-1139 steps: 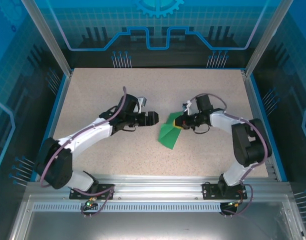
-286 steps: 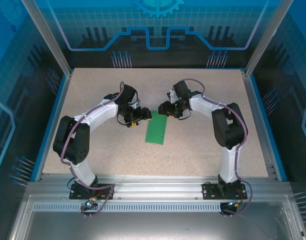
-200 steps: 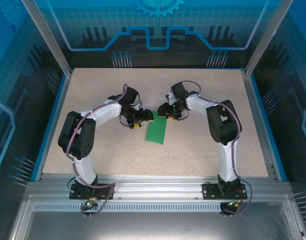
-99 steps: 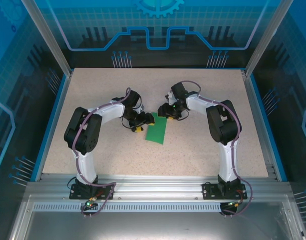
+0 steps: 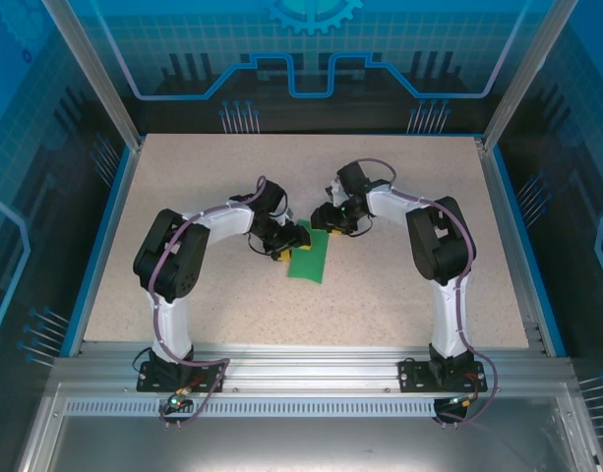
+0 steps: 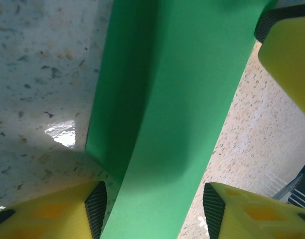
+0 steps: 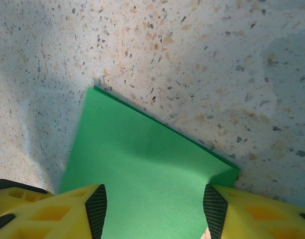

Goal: Fold a paper plane with a square sheet of paper (fold left side to right side)
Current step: Third fold the triangle at the center of the table.

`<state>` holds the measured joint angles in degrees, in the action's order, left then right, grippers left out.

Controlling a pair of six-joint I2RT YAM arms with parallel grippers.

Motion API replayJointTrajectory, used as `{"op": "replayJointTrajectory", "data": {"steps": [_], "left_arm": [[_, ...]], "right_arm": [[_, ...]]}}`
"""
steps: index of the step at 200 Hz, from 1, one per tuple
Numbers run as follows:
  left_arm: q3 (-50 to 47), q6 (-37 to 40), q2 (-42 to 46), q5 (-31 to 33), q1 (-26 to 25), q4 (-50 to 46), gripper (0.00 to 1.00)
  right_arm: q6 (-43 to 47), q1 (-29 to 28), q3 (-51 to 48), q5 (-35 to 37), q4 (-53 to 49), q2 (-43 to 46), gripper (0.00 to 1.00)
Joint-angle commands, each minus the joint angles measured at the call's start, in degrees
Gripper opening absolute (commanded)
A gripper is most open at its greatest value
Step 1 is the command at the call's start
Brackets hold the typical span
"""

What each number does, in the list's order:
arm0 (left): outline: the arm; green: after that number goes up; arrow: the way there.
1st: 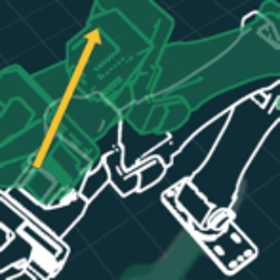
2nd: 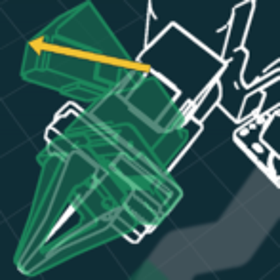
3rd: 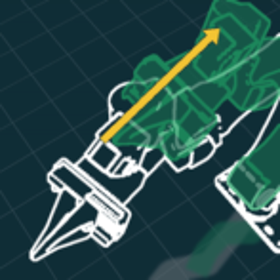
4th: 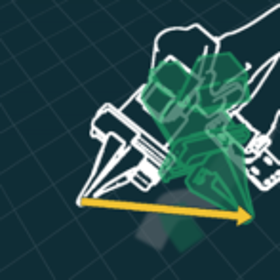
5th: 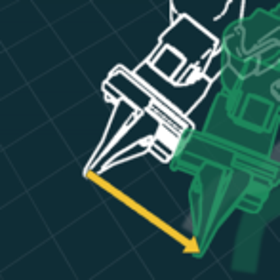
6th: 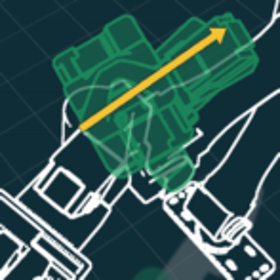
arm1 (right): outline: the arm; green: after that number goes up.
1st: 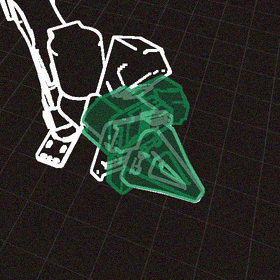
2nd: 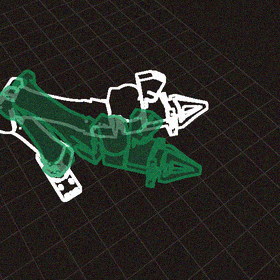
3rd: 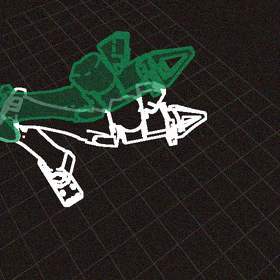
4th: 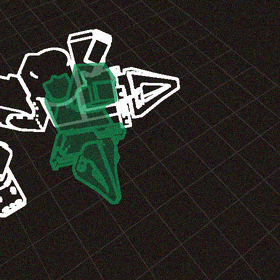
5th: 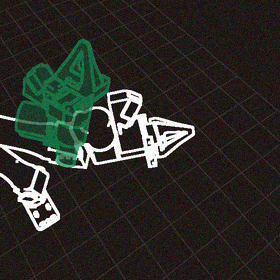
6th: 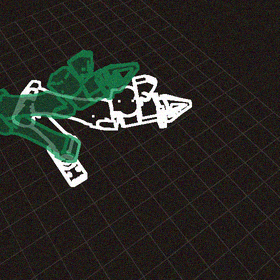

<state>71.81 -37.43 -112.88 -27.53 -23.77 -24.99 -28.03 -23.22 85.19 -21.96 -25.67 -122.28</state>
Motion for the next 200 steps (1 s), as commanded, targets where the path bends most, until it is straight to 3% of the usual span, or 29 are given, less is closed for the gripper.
{"op": "replayJointTrajectory", "data": {"steps": [1, 61, 168, 200], "left_arm": [[-1.14, -0.85, 2.14, 0.11, -0.04, 0.37, 0.56], [-3.19, 0.54, 4.83, 2.92, -0.05, -1.88, 0.50], [-5.47, 0.59, 6.48, 3.54, -0.03, -1.35, 0.20], [-5.93, 0.77, 7.14, 4.23, 0.00, -1.80, 0.18]], "right_arm": [[0.74, -0.25, -1.06, -0.70, -1.18, -1.56, 0.58], [1.35, -0.15, -0.91, -0.26, -1.40, -1.56, 0.58], [1.84, -0.06, -0.95, -0.67, -0.32, -1.06, 0.58], [3.95, 0.07, -1.45, -0.65, 0.95, 1.93, 0.61]]}}
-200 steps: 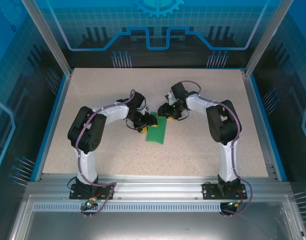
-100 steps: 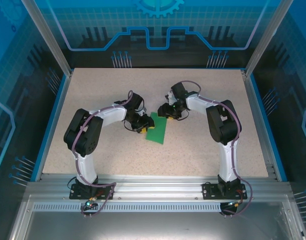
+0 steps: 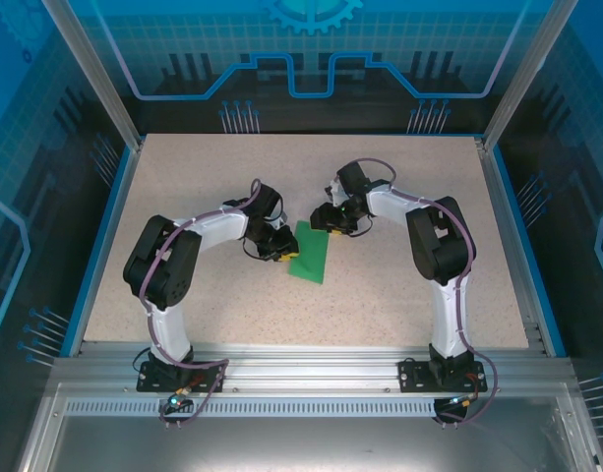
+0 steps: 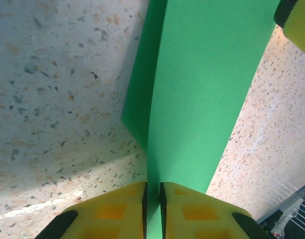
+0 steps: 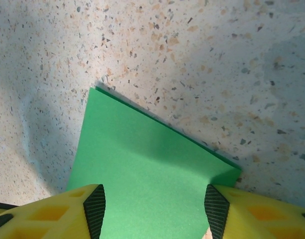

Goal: Fold a paper plane with a square sheet of paper (fold left side to right side)
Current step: Third fold the triangle at the center of the table.

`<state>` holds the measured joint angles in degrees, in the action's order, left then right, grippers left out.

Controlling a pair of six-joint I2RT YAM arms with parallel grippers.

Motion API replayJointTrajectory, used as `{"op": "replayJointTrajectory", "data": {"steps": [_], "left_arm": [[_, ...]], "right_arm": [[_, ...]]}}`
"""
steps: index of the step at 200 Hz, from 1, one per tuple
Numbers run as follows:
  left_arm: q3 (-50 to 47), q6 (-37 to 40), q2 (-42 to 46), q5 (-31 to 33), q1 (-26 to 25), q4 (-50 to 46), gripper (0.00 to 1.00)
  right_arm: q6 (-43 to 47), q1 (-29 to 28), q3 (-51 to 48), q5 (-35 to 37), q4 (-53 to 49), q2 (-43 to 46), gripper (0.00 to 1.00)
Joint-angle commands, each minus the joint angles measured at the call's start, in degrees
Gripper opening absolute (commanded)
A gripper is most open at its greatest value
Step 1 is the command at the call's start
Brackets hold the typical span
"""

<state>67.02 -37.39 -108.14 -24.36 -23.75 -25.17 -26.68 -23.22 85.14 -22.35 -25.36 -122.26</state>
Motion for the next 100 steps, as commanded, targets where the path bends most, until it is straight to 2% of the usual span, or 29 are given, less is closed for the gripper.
{"op": "replayJointTrajectory", "data": {"steps": [1, 26, 100], "left_arm": [[-1.12, 0.73, 2.40, 1.11, -0.05, -1.68, 0.18], [-1.67, 1.08, 2.49, 1.07, -0.03, -1.66, 0.22], [-2.69, -0.35, 2.14, -0.49, -0.14, 1.48, 0.15]], "right_arm": [[2.68, 0.04, -1.39, -0.16, 0.66, 2.01, 0.61], [4.84, 0.04, -2.76, 0.72, 0.90, 4.49, 0.69], [5.42, -0.20, -7.64, -0.02, 1.81, 7.79, 0.70]]}}
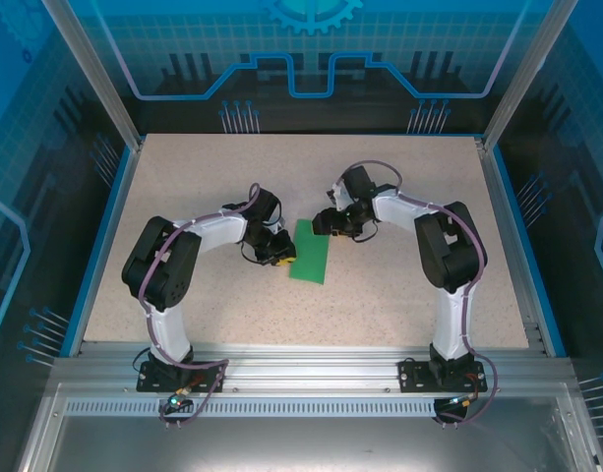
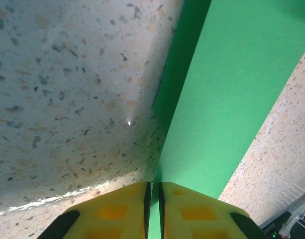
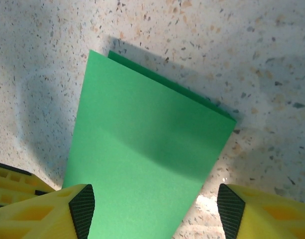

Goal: Fold a paper plane with a square sheet of paper (fold left side to right side)
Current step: Third fold the triangle at the center of the table.

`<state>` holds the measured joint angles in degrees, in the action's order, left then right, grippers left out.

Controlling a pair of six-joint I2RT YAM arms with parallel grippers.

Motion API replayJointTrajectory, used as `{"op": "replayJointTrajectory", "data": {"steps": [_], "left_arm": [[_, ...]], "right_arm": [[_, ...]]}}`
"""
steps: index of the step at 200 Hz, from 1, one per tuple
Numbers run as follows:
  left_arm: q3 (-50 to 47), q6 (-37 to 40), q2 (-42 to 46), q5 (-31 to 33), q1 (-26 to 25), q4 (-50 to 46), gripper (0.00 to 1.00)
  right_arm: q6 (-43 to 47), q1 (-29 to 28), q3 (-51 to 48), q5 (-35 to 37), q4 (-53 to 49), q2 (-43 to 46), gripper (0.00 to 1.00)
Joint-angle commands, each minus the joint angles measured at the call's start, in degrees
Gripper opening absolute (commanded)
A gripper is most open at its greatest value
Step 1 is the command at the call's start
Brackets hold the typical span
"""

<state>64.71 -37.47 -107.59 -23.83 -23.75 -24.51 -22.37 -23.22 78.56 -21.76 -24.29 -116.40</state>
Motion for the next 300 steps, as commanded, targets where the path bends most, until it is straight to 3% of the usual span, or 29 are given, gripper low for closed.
{"op": "replayJointTrajectory", "data": {"steps": [1, 42, 76, 142, 190, 261, 300], "left_arm": [[-0.37, -0.25, 1.59, -1.03, -0.15, 0.80, 0.15], [-0.24, -0.23, 2.44, -0.68, -0.16, 0.26, 0.10], [0.32, -1.10, 2.91, -1.52, -0.19, -0.42, 0.07], [1.59, -3.20, 3.00, -3.66, -0.30, -1.73, 0.03], [2.46, -4.53, 3.00, -5.03, -0.33, -2.43, 0.00], [3.21, -4.85, 3.18, -5.00, -0.27, -3.74, 0.00], [3.32, -4.55, 3.09, -5.04, -0.32, -4.38, 0.00]], "right_arm": [[1.15, -0.22, -1.05, -0.63, 0.74, 1.95, 0.70], [1.92, -0.85, -2.54, 1.32, 0.48, 3.98, 0.70], [4.39, -2.92, -12.73, 3.50, 8.83, 14.26, 0.70], [16.69, -20.85, -27.40, 20.25, 13.66, 29.06, 0.70], [20.64, -30.48, -27.85, 29.48, 17.57, 27.06, 0.69], [25.00, -31.80, -25.16, 32.68, 20.06, 19.64, 0.68], [24.97, -31.71, -23.43, 35.50, 20.89, 17.20, 0.61]]}}
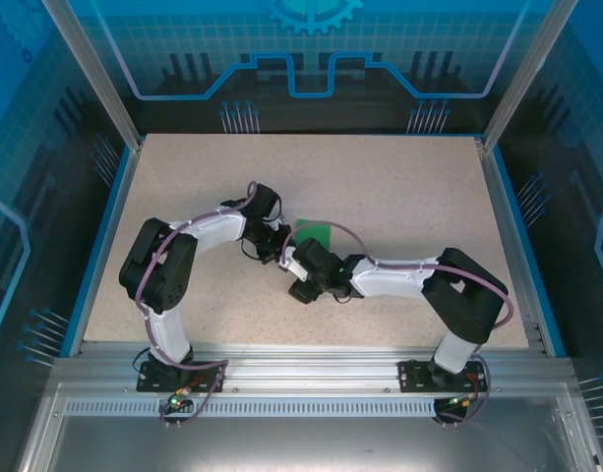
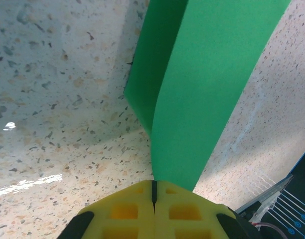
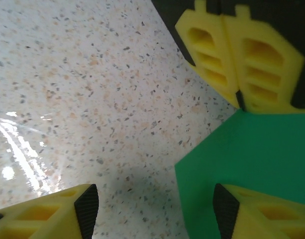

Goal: Fold a paper plane with a square sheet of paper (fold left side to right side)
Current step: Third fold the triangle at the center of the table.

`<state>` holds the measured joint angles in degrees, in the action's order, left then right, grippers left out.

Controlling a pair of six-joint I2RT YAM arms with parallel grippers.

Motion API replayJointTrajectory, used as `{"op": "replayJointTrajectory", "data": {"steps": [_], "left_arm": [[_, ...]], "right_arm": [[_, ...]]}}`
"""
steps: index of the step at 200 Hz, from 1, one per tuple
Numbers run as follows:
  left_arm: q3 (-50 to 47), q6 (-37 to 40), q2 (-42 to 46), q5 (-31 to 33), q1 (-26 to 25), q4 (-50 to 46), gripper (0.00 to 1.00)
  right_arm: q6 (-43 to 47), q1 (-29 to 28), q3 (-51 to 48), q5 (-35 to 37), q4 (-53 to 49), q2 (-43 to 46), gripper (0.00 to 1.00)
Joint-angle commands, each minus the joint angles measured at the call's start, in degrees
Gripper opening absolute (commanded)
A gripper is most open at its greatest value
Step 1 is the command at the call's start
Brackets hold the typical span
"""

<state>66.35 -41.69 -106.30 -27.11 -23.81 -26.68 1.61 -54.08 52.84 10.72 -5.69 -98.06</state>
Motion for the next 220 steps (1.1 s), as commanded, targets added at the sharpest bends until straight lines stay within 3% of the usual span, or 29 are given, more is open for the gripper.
{"op": "replayJointTrajectory", "data": {"steps": [1, 43, 90, 104, 138, 177, 220], "left_arm": [[1.68, -0.33, 1.80, -1.74, -0.22, -2.27, 0.00], [1.86, -0.14, 1.80, -1.60, -0.26, -2.60, 0.00], [2.20, 0.45, 1.60, -1.04, -0.22, -3.12, 0.02], [2.31, 0.71, 1.67, -0.77, -0.26, -3.45, 0.04], [3.00, 2.20, 2.44, 0.35, 0.08, -5.42, 0.10], [3.64, 4.10, 4.51, 1.58, 2.15, -8.32, 0.32], [6.07, 6.44, 5.54, 1.36, 4.19, -10.16, 0.35]], "right_arm": [[1.01, -0.89, 2.28, 3.05, 2.32, -1.11, 0.61], [1.20, -0.79, 2.96, 3.30, 2.34, -1.32, 0.47], [1.14, -0.32, 1.84, 1.97, 1.08, -0.03, 0.24], [0.82, -0.05, 1.74, 1.53, 0.65, 0.17, 0.21], [0.01, 1.20, 0.95, -0.88, 0.16, 0.70, 0.01], [-0.62, 2.88, -0.06, -3.71, -0.32, 1.53, 0.00], [-1.25, 3.63, -0.90, -4.58, -0.46, 2.00, 0.00]]}}
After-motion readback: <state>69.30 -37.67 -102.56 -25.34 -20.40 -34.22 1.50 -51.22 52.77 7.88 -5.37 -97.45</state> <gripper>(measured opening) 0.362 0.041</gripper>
